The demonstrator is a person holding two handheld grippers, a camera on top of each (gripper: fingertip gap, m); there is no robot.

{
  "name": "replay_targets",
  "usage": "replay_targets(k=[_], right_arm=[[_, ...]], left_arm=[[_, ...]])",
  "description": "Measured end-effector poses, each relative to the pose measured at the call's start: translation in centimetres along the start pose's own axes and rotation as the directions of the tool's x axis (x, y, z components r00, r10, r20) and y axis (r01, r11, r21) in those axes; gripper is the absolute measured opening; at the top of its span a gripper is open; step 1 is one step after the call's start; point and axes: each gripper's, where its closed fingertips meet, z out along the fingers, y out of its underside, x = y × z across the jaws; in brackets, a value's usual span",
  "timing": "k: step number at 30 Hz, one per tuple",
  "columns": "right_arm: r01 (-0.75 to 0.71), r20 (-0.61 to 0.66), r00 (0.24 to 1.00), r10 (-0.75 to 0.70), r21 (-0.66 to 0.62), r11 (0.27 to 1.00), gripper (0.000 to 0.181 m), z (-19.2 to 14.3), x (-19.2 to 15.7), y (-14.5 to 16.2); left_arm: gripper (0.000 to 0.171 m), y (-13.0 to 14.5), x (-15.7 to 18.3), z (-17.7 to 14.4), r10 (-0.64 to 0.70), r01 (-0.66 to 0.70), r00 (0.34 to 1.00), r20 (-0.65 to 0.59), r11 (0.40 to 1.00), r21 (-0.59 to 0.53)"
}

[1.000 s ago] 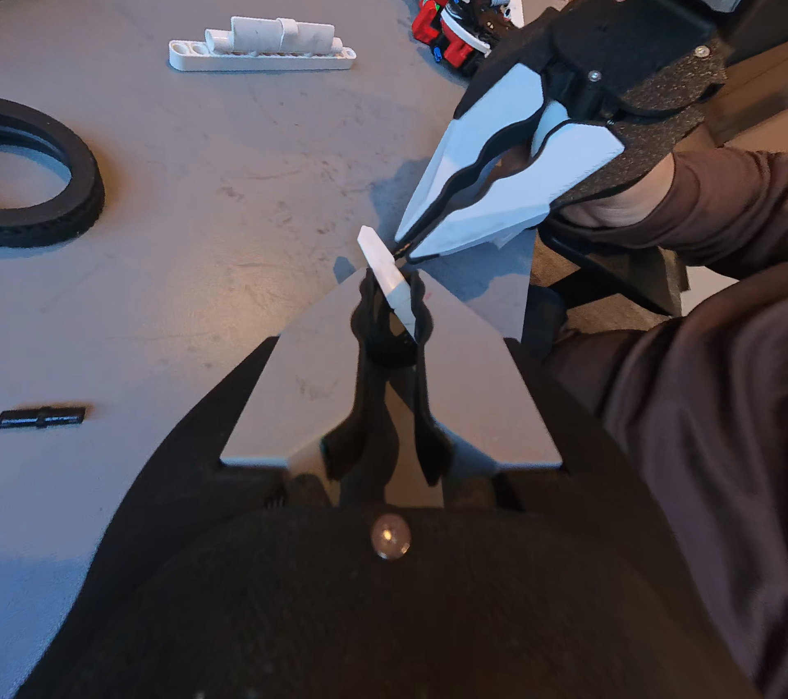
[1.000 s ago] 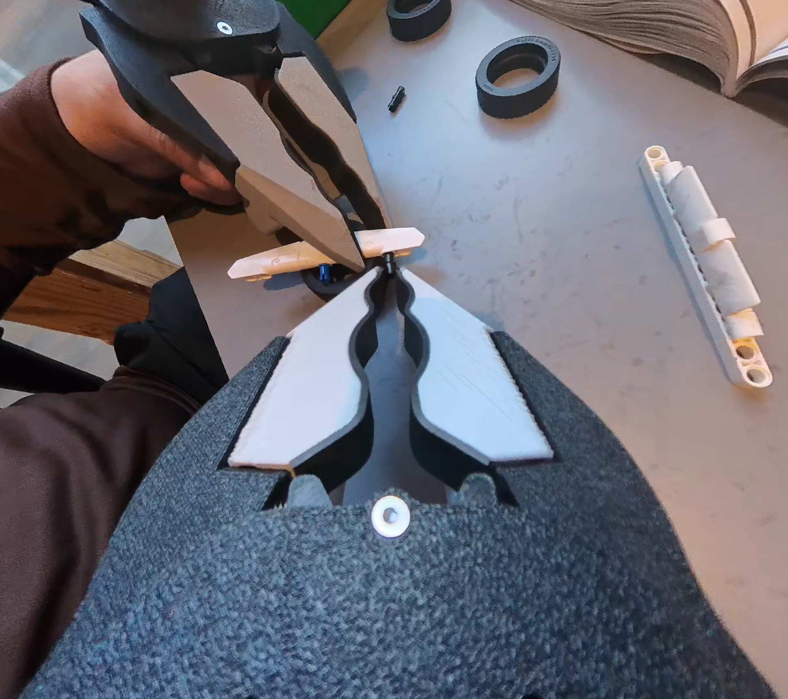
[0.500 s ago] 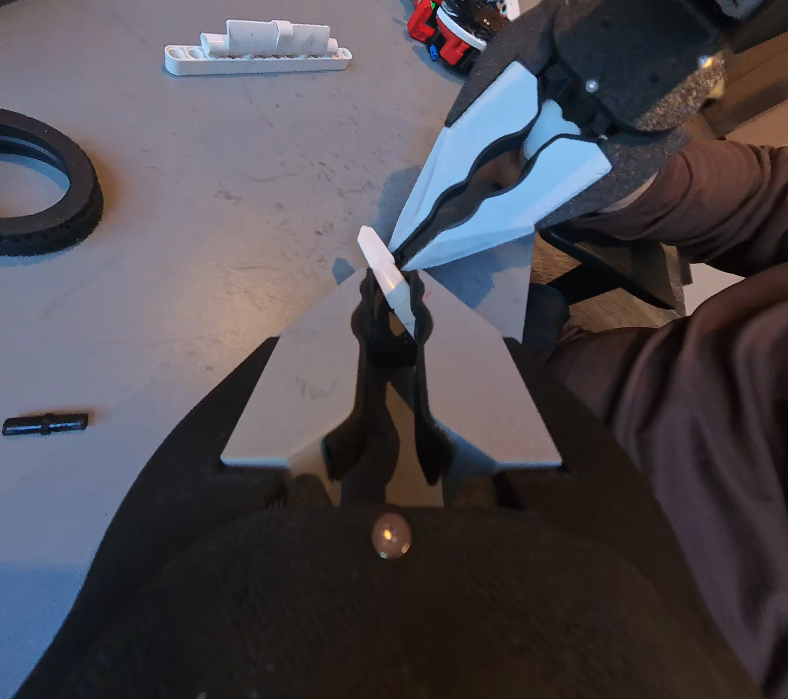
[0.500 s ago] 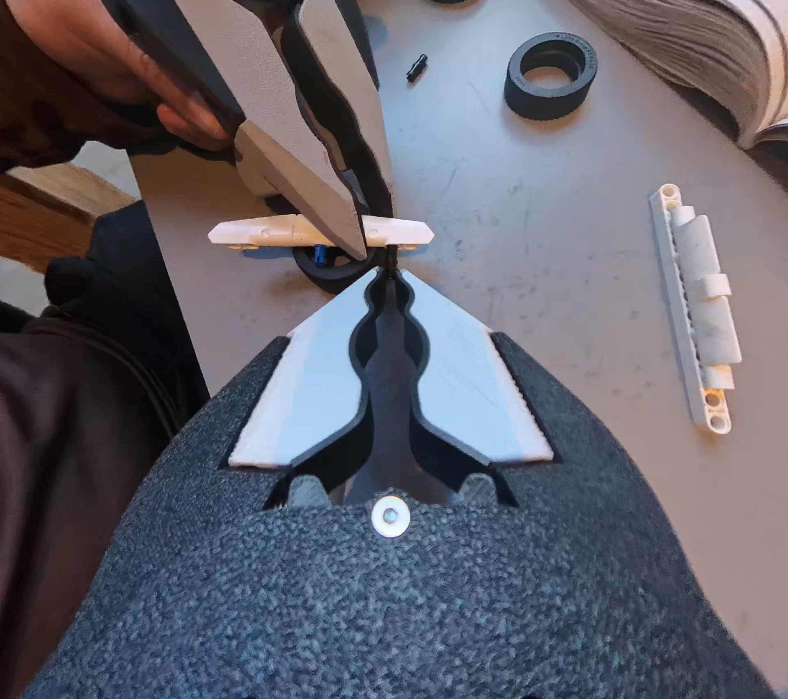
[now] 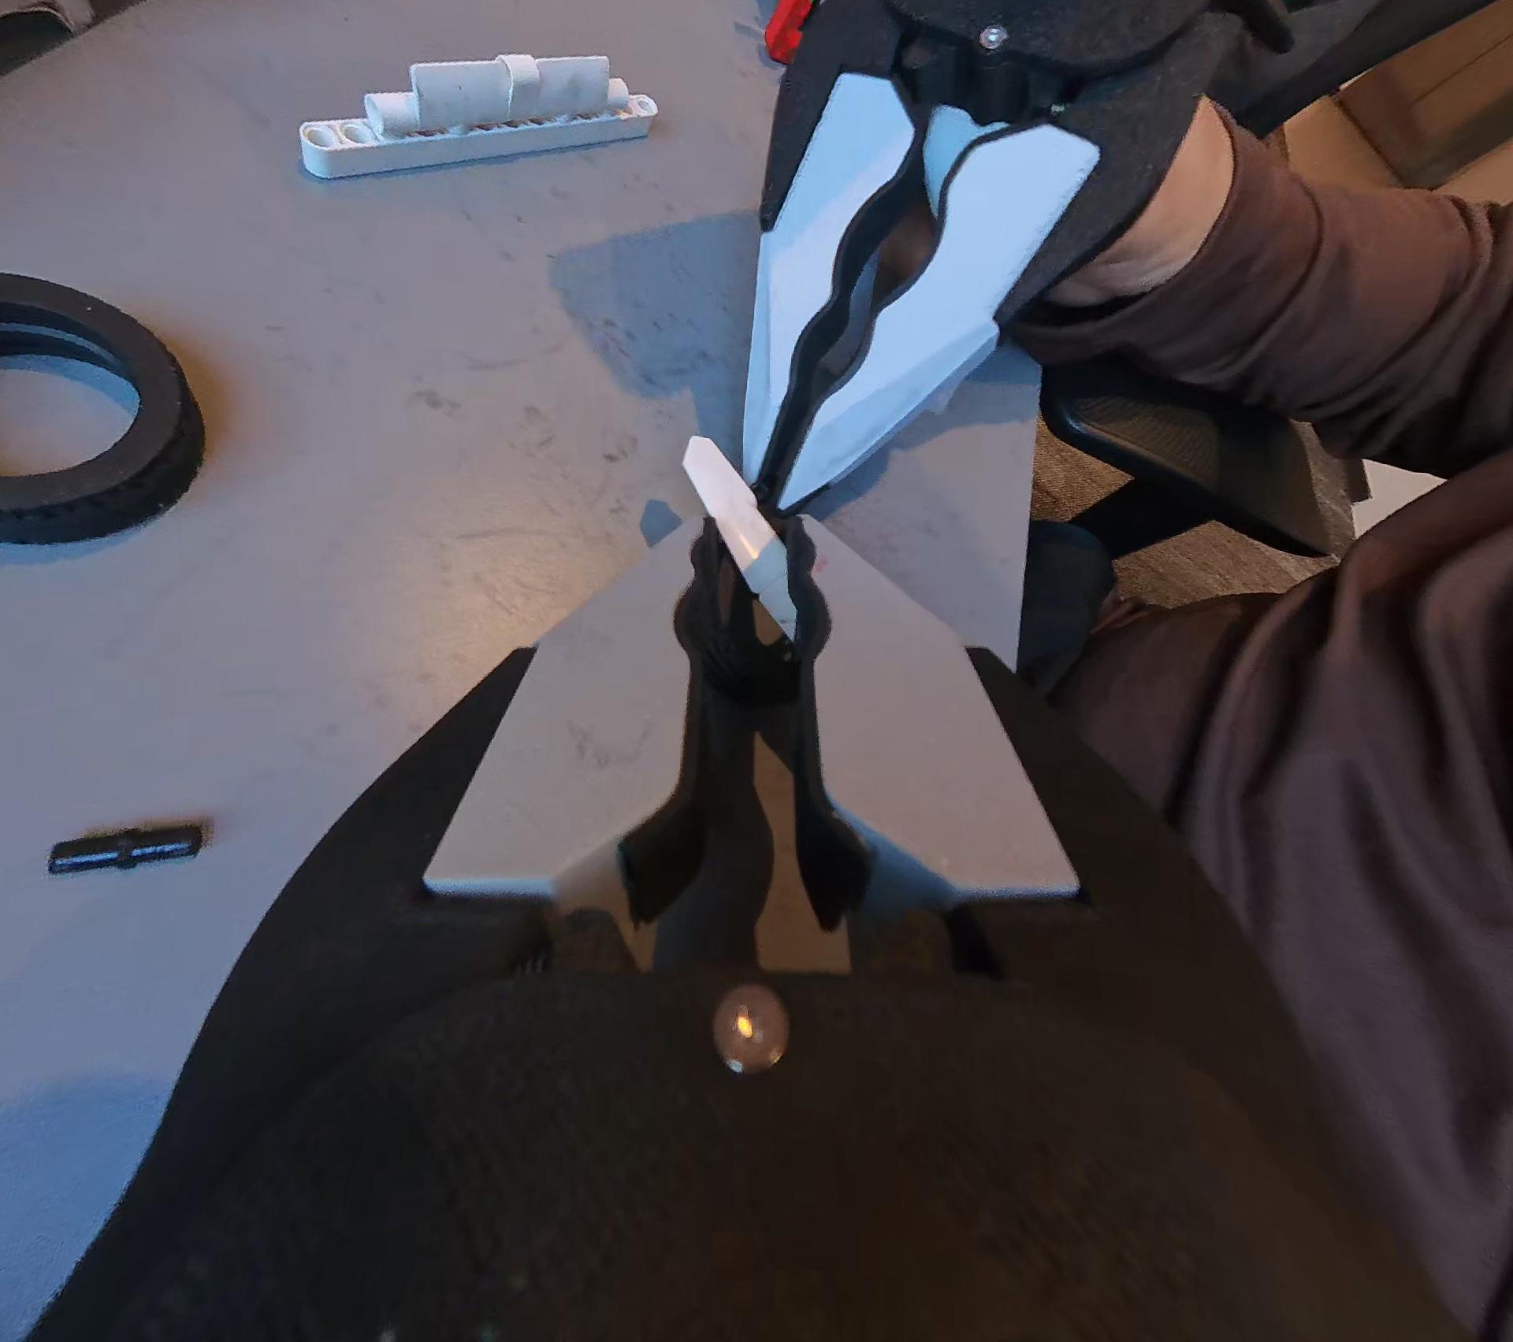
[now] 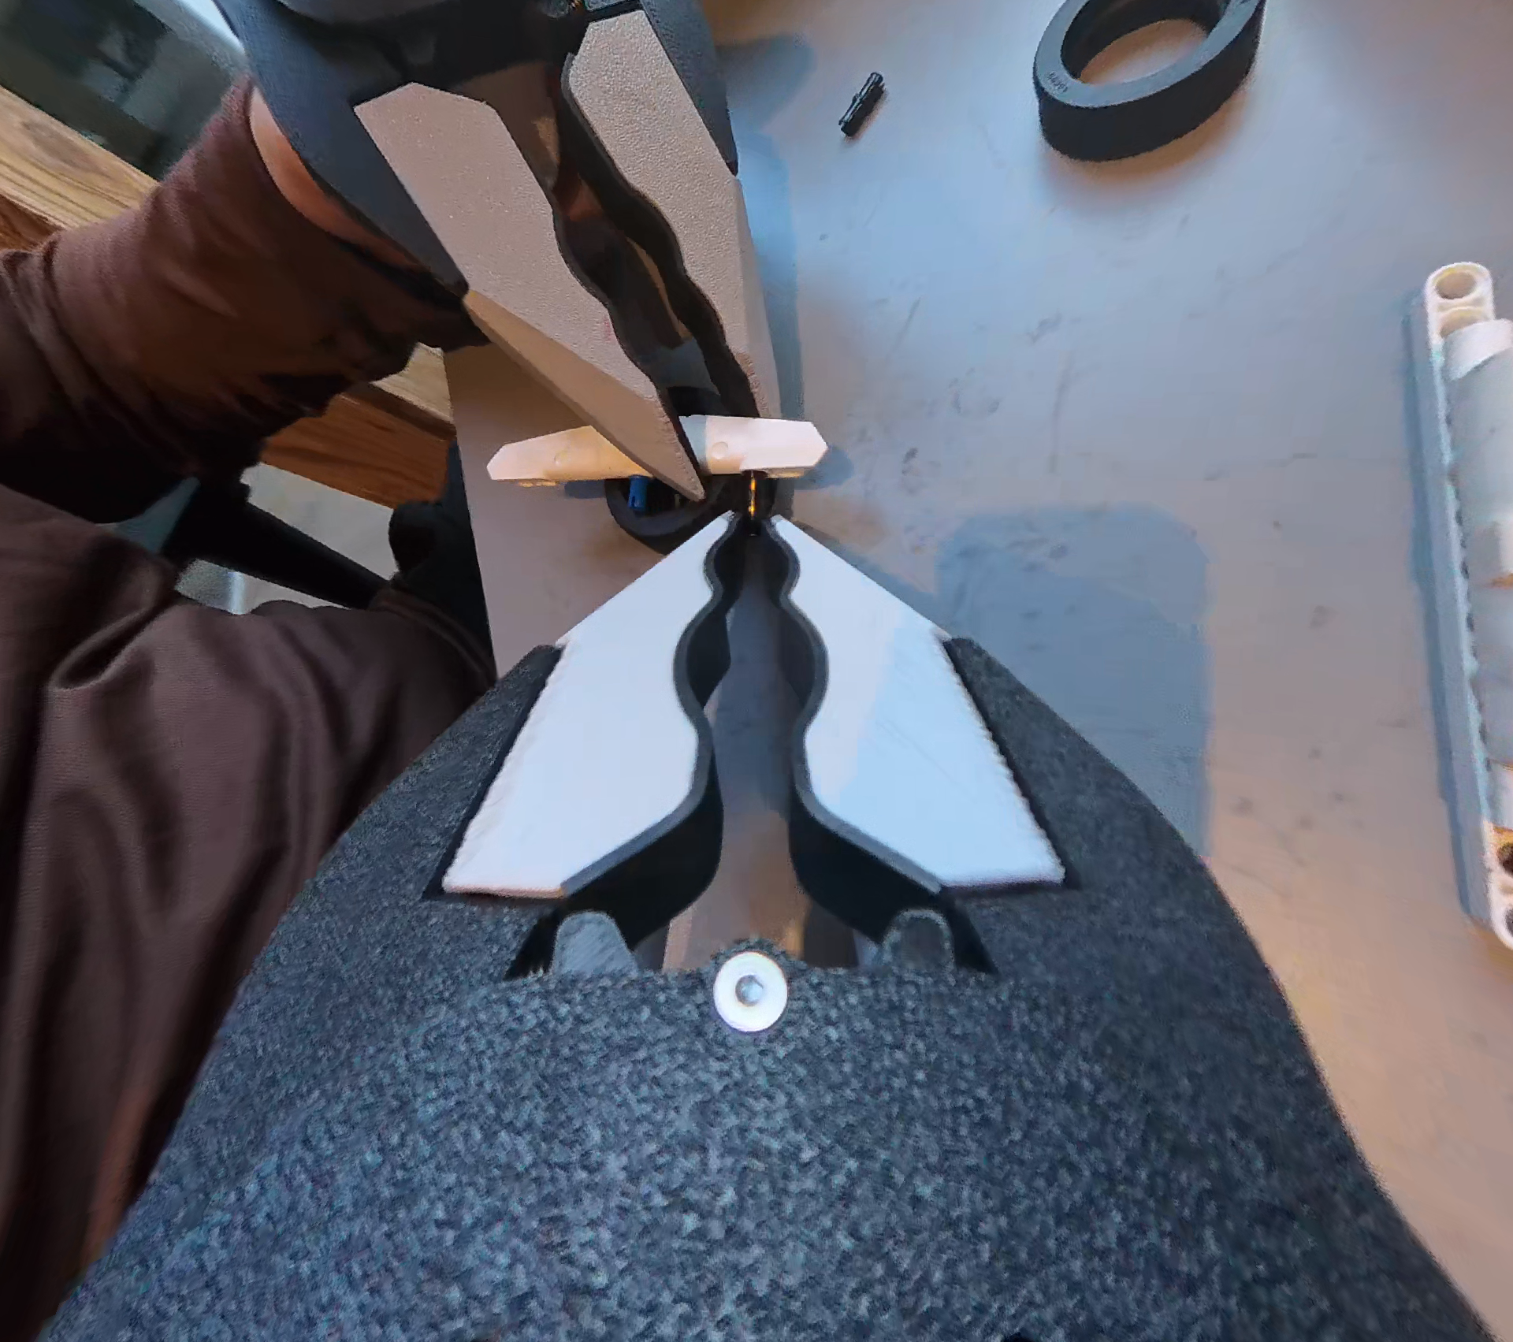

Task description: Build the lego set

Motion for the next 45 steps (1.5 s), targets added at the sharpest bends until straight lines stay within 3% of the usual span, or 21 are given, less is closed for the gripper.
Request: replay_targets(k=[12,22,31,36,45], right_arm=[[-0.115,0.154,0.981,0.119,-0.038,0.993,0.003,-0.33,0.04,-0.29],[0.033,-0.017,0.999,-0.033,0.004,0.999,0.002,-0.14,0.18,-0.15],[0.228,-0.196,0.953,-0.231,-0.038,0.973,0.002,0.38,0.46,-0.14],[0.192,-0.164,0.967,-0.194,-0.027,0.981,0.001,0.38,0.43,-0.28],[0.053,0.029,0.998,-0.053,-0.015,0.998,0.002,0.29,0.00,-0.62]], left_arm=[[0.014,0.01,-0.02,0.02,0.015,-0.015,1.000,-0.025,1.000,-0.016],[0.013,0.00,-0.03,0.03,-0.016,0.016,1.000,-0.020,1.000,-0.001],[0.012,-0.07,-0.12,-0.04,-0.060,0.060,0.998,-0.033,0.998,0.012],[0.012,-0.10,-0.16,-0.07,-0.047,0.048,0.999,-0.019,0.999,0.016],[0.012,-0.07,-0.07,-0.02,-0.024,0.024,1.000,-0.006,1.000,0.013]])
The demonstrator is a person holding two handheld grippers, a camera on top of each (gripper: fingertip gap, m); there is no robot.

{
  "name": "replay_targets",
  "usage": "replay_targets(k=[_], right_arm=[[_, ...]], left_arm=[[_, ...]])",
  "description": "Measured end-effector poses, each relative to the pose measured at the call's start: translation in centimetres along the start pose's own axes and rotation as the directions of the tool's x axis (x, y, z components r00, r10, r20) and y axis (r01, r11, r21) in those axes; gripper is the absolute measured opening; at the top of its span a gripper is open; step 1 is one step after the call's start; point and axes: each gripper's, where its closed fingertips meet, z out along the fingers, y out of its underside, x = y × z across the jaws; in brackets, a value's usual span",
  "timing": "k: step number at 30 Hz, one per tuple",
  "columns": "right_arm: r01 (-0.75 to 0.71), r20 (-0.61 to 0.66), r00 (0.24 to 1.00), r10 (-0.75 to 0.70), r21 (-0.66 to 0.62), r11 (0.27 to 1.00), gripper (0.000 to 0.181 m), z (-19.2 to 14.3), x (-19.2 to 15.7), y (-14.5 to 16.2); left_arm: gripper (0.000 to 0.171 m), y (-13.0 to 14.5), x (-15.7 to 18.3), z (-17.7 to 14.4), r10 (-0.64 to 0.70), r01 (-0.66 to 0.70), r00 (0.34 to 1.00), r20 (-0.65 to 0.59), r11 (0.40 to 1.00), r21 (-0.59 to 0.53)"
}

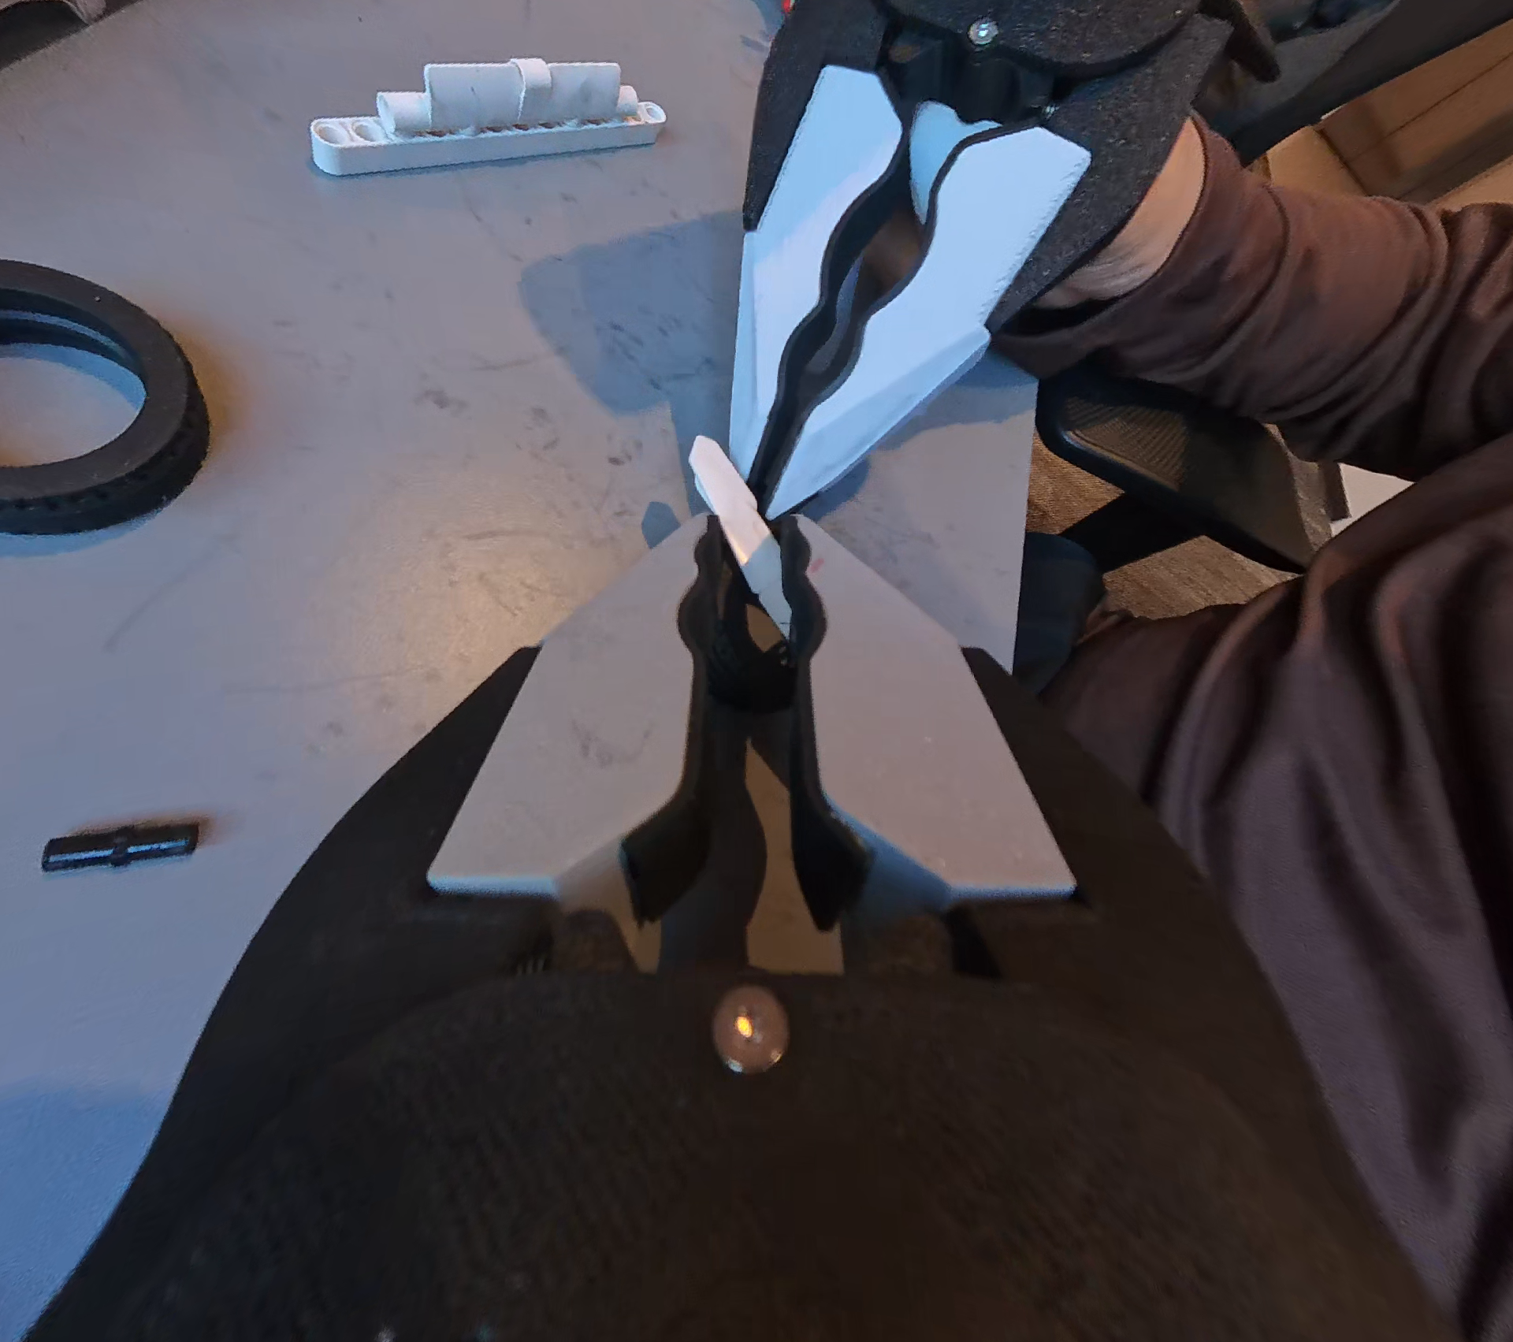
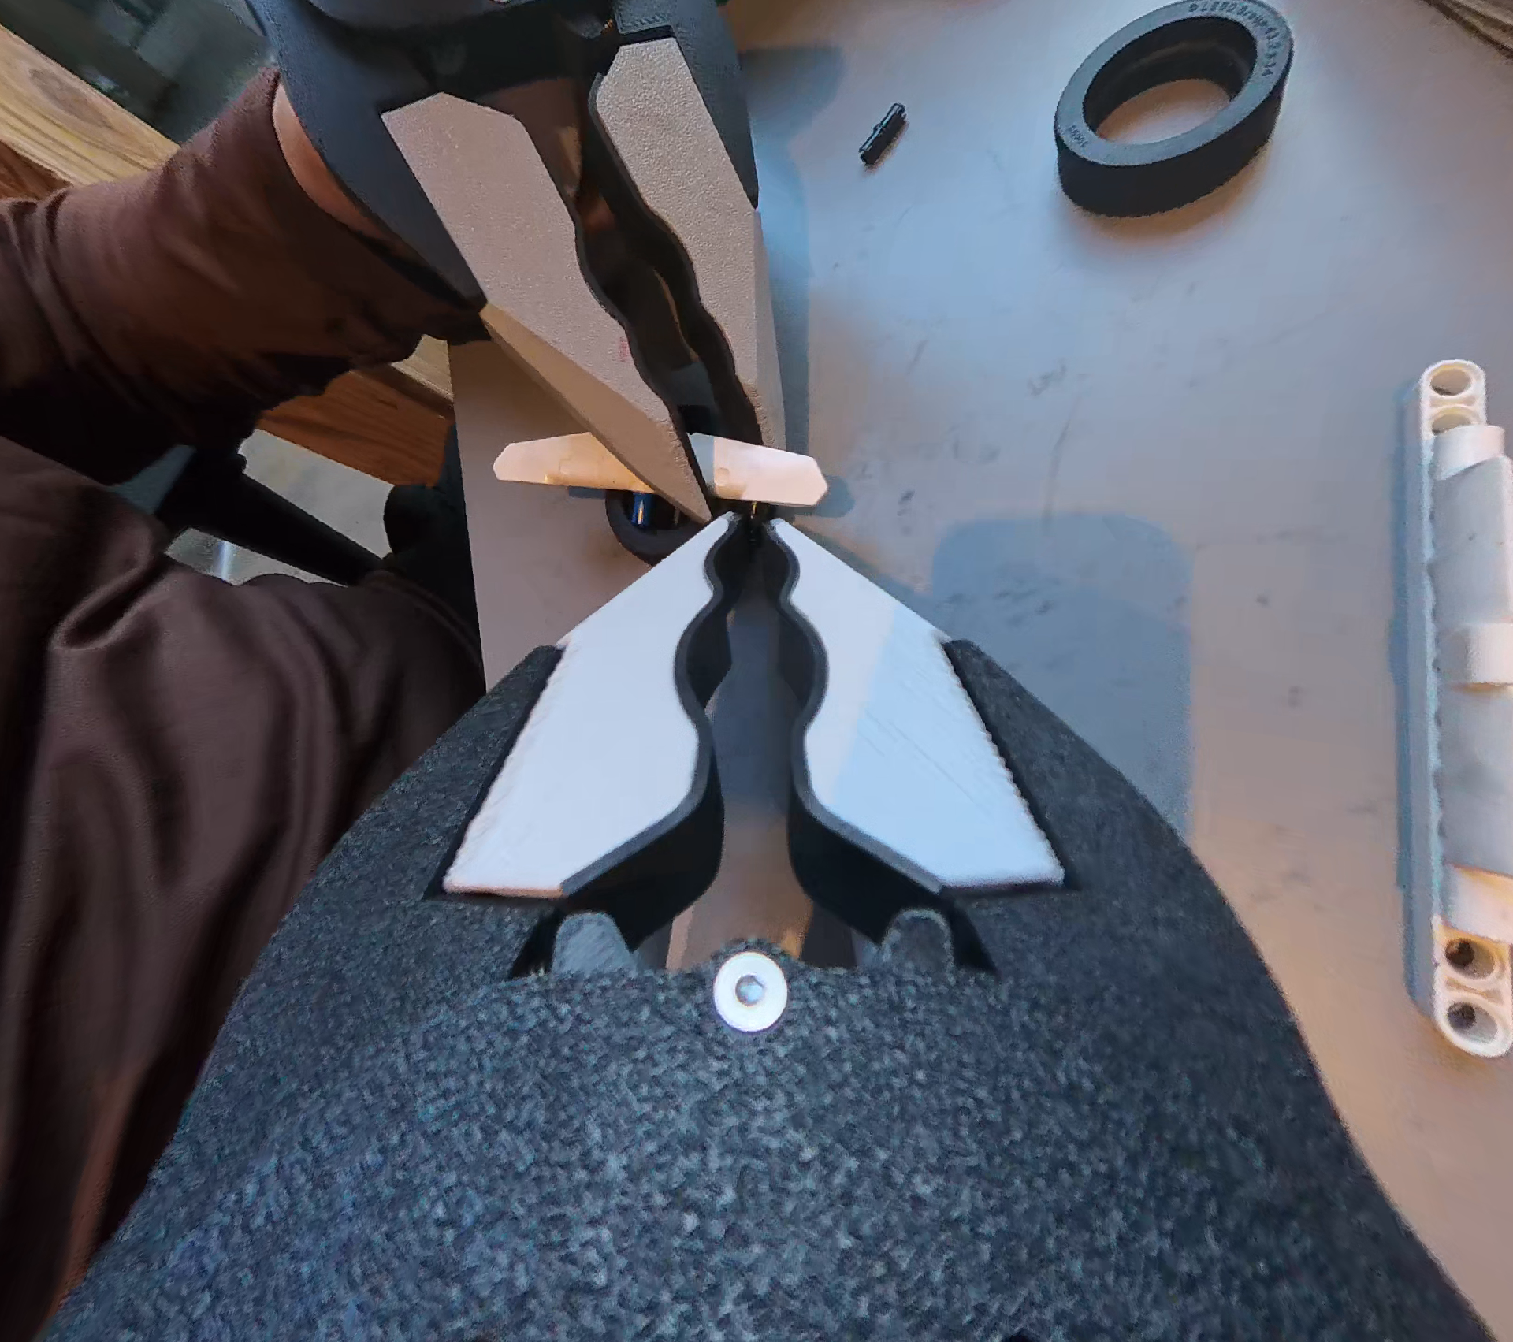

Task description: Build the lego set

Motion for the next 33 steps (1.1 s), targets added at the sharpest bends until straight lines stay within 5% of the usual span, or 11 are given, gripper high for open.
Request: replay_targets(k=[5,9,12,16,27,33], right_arm=[[0.022,-0.014,1.000,-0.022,-0.004,1.000,0.004,-0.1,0.0,0.1],[0.208,-0.135,0.967,-0.214,-0.054,0.977,0.018,-1.8,0.6,0.1],[0.402,-0.209,0.888,-0.411,-0.083,0.912,0.029,-2.9,0.3,-0.9],[0.600,-0.244,0.710,-0.661,-0.280,0.749,0.040,-2.0,1.2,-0.5],[0.788,0.014,0.481,-0.877,-0.447,0.424,0.026,0.2,0.8,0.0],[0.796,0.114,0.446,-0.888,-0.505,0.335,0.024,0.3,0.8,0.2]], left_arm=[[0.012,-0.1,0.1,0.1,-0.009,0.009,1.000,-0.012,1.000,0.001],[0.012,-0.1,0.1,0.1,-0.019,0.019,1.000,-0.024,1.000,-0.001],[0.012,-0.1,0.2,0.1,-0.025,0.025,0.999,-0.038,1.000,-0.005],[0.012,0.0,0.3,0.1,-0.036,0.035,0.997,-0.063,0.999,-0.014],[0.012,0.1,0.6,0.2,-0.036,0.033,0.995,-0.089,0.999,-0.028],[0.012,0.2,0.6,0.2,-0.037,0.034,0.995,-0.097,0.999,-0.036]])
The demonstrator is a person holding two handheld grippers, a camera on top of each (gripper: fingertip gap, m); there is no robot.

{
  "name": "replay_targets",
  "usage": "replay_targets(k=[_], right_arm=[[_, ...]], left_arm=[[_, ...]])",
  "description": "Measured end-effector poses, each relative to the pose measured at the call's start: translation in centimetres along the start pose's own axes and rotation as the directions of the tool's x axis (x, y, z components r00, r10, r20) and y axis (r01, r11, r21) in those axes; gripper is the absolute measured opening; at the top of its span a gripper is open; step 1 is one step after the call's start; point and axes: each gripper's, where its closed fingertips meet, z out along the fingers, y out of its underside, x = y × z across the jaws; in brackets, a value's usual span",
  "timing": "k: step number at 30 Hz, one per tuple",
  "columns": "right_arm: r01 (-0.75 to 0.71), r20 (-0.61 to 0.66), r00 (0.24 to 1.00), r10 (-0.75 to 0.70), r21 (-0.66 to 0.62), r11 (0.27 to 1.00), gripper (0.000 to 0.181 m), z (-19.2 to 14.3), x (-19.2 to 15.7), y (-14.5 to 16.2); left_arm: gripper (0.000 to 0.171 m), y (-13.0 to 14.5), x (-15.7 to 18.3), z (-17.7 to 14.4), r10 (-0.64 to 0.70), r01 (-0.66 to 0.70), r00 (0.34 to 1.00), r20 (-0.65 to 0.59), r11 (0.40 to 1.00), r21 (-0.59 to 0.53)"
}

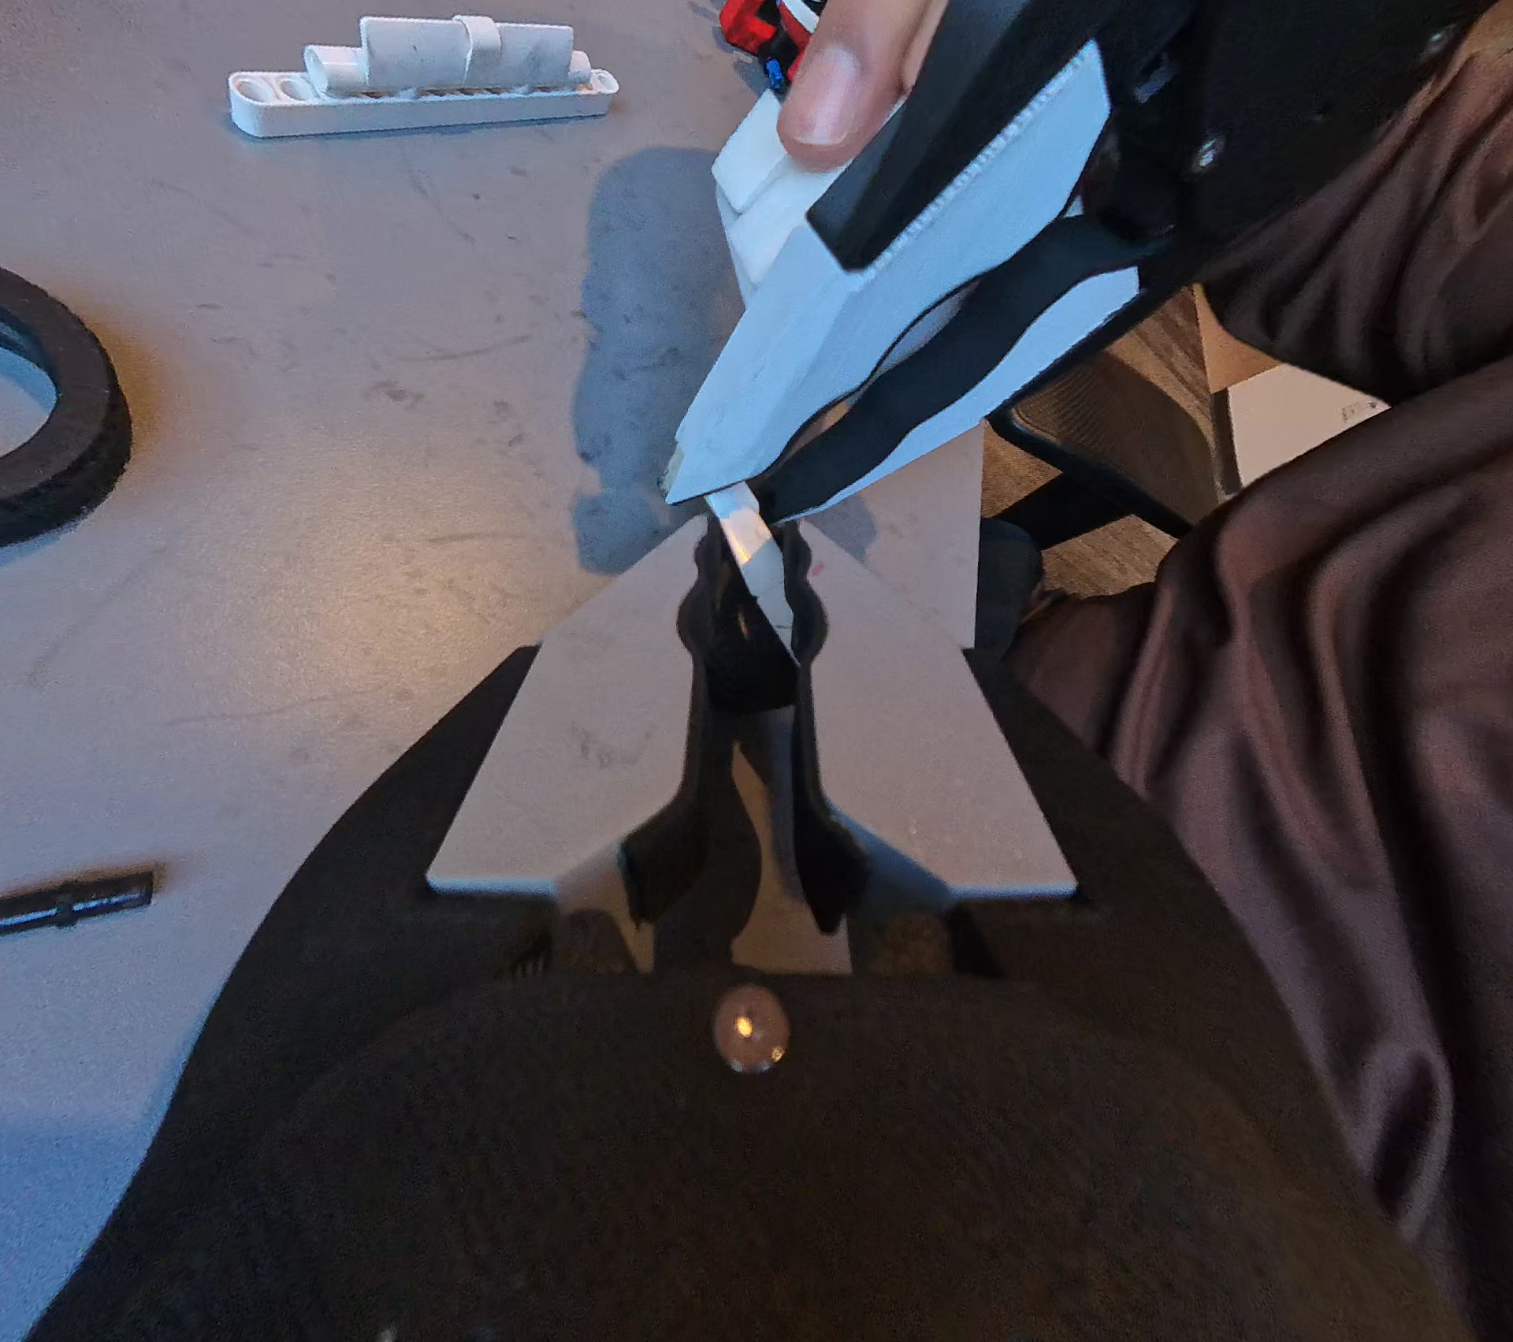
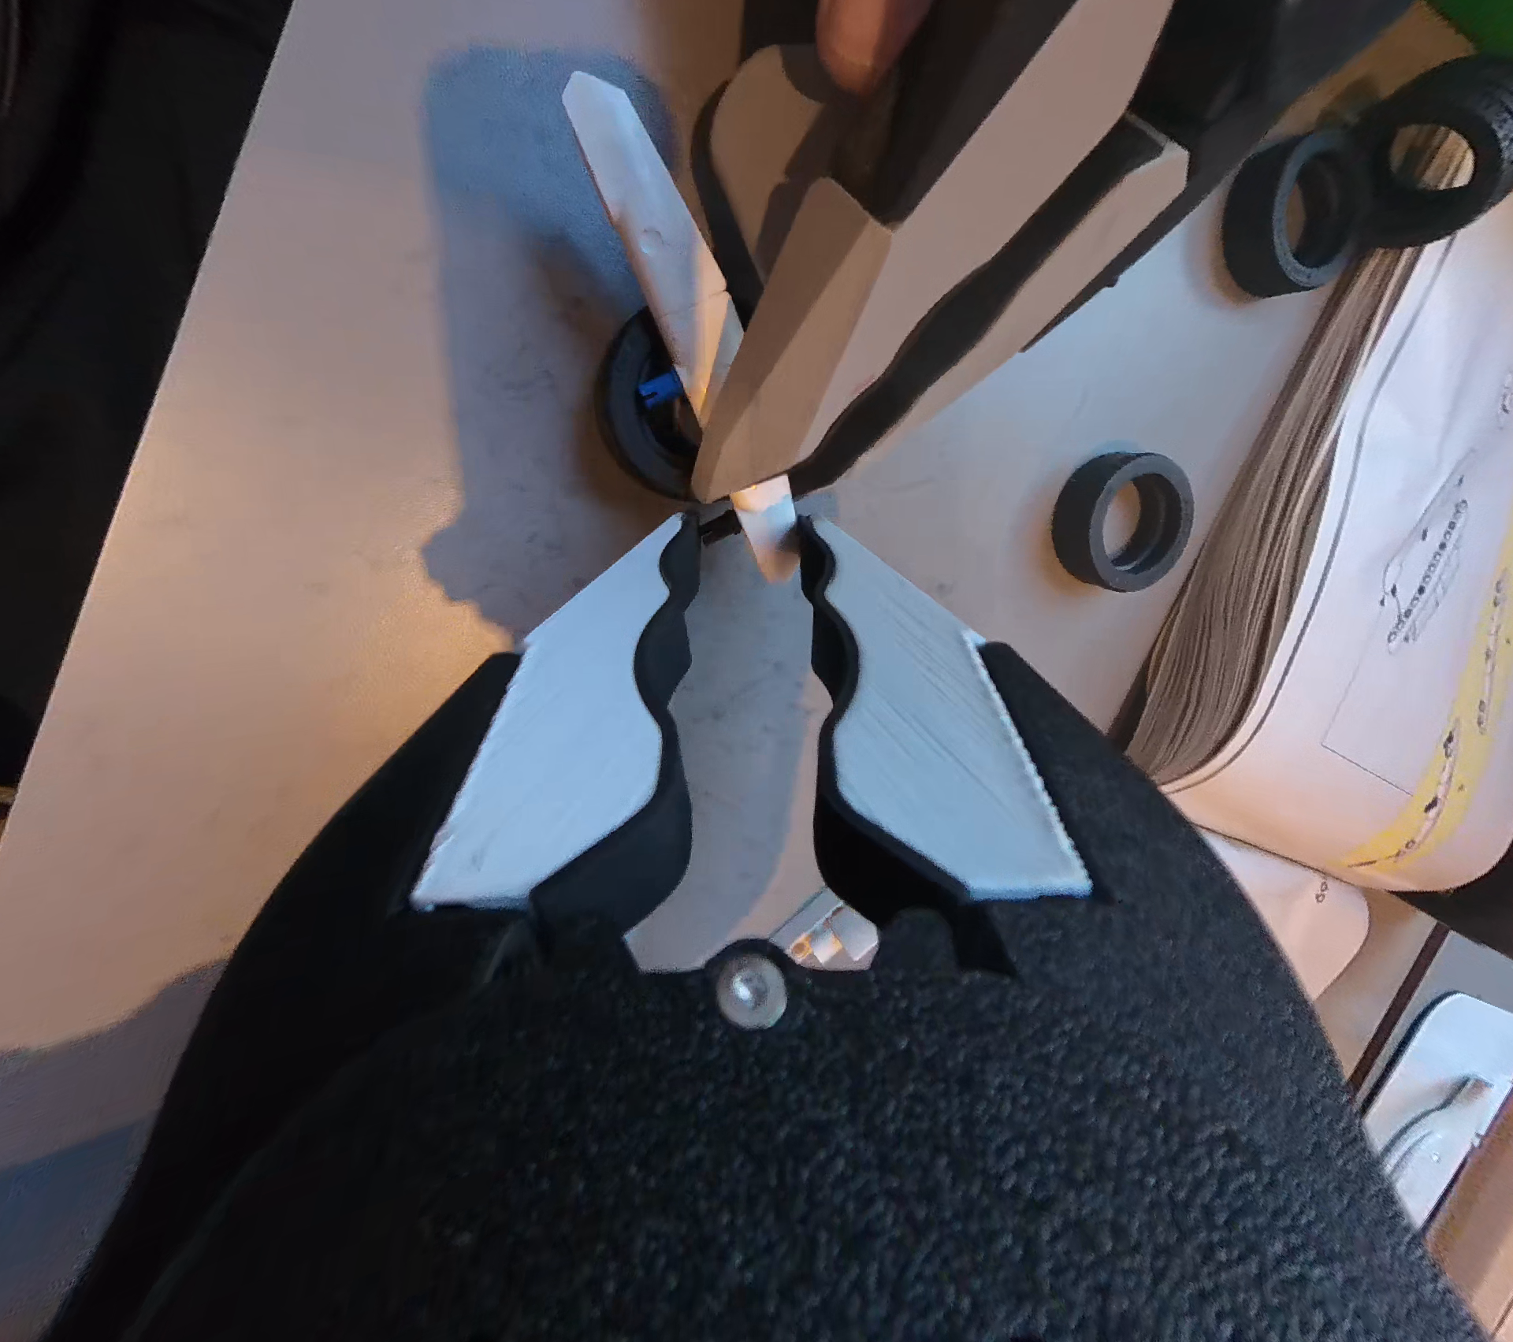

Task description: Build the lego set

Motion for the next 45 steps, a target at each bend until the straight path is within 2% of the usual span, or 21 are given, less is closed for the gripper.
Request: replay_targets(k=[8,14,15,16,18,21,23,25,29,31,33,34,37,39,42,45], right_arm=[[0.008,0.003,1.000,-0.008,-0.020,1.000,0.023,0.0,-0.1,0.0],[-0.077,-0.009,0.997,0.077,0.013,0.997,0.027,0.1,0.2,0.0],[-0.100,-0.017,0.995,0.100,0.025,0.995,0.043,0.1,0.4,0.0],[-0.126,-0.022,0.992,0.126,0.026,0.992,0.055,0.1,0.5,0.2],[-0.169,-0.037,0.985,0.170,0.027,0.985,0.058,-0.1,0.6,0.6],[-0.248,-0.127,0.959,0.253,0.060,0.967,0.057,-1.2,1.2,1.5],[-0.356,-0.184,0.908,0.376,0.132,0.925,0.051,-2.4,1.7,2.2],[-0.486,-0.193,0.818,0.543,0.273,0.830,0.043,-4.0,1.9,2.2],[-0.600,-0.087,0.657,0.749,0.541,0.589,0.044,-6.7,1.6,1.7],[-0.625,-0.126,0.576,0.808,0.570,0.534,0.044,-7.6,1.8,3.3],[-0.655,-0.235,0.476,0.847,0.548,0.520,0.040,-8.6,2.1,6.2],[-0.672,-0.257,0.452,0.854,0.532,0.516,0.039,-8.8,1.9,7.2],[-0.697,-0.187,0.440,0.879,0.546,0.465,0.037,-8.3,1.2,7.2],[-0.688,-0.174,0.454,0.874,0.555,0.467,0.034,-7.7,1.1,6.9],[-0.681,-0.156,0.486,0.860,0.550,0.484,0.034,-6.8,1.4,6.1],[-0.677,-0.105,0.519,0.848,0.554,0.484,0.034,-6.2,1.3,4.8]], left_arm=[[0.012,0.0,0.0,0.1,0.006,-0.006,1.000,0.007,1.000,0.000],[0.012,-0.2,-0.1,0.0,-0.005,0.005,1.000,0.011,1.000,0.012],[0.018,-0.3,-0.2,-0.1,-0.013,0.013,1.000,0.014,1.000,0.021],[0.032,-0.5,-0.4,-0.2,-0.020,0.019,1.000,0.022,0.999,0.038],[0.035,-1.2,-0.3,-0.8,-0.005,0.002,0.999,0.035,0.996,0.094],[0.047,-1.7,-0.2,-2.6,-0.002,-0.010,0.997,0.081,0.990,0.142],[0.047,-1.7,0.0,-4.3,0.024,-0.046,0.990,0.139,0.987,0.154],[0.048,-1.2,-0.6,-6.5,0.041,-0.085,0.962,0.270,0.984,0.157],[0.052,-1.1,-2.6,-11.5,0.042,-0.157,0.815,0.578,0.976,0.150],[0.050,-0.6,-2.9,-13.2,0.053,-0.176,0.751,0.658,0.977,0.122],[0.050,0.5,-3.3,-14.0,0.051,-0.170,0.710,0.702,0.980,0.100],[0.050,1.2,-3.5,-14.0,0.046,-0.163,0.700,0.712,0.982,0.097],[0.049,3.7,-4.6,-13.3,0.026,-0.115,0.683,0.730,0.991,0.072],[0.048,4.2,-5.4,-12.5,0.009,-0.070,0.680,0.733,0.996,0.052],[0.037,2.3,-5.8,-11.1,0.066,-0.104,0.681,0.729,0.995,0.007],[0.035,1.3,-7.5,-10.5,0.129,-0.109,0.663,0.738,0.991,-0.076]])
